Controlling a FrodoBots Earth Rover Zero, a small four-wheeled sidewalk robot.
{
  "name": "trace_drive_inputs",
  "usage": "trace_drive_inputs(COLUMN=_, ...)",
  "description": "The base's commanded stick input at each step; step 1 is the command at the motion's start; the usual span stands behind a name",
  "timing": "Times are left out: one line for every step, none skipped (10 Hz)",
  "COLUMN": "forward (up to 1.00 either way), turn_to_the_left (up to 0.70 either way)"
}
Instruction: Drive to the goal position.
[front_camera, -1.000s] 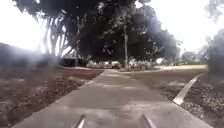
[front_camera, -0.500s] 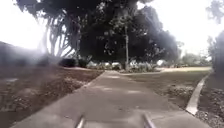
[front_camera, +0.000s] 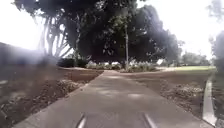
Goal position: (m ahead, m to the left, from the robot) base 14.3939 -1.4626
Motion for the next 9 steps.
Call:
trace_drive_inputs(forward=0.70, turn_to_the_left=0.00)
trace_drive_inputs(forward=0.70, turn_to_the_left=0.00)
trace_drive_inputs(forward=0.70, turn_to_the_left=0.00)
trace_drive_inputs(forward=0.70, turn_to_the_left=0.00)
trace_drive_inputs(forward=0.70, turn_to_the_left=0.00)
trace_drive_inputs(forward=0.70, turn_to_the_left=-0.02)
trace_drive_inputs(forward=0.70, turn_to_the_left=-0.14)
trace_drive_inputs(forward=0.70, turn_to_the_left=-0.26)
trace_drive_inputs(forward=0.70, turn_to_the_left=-0.18)
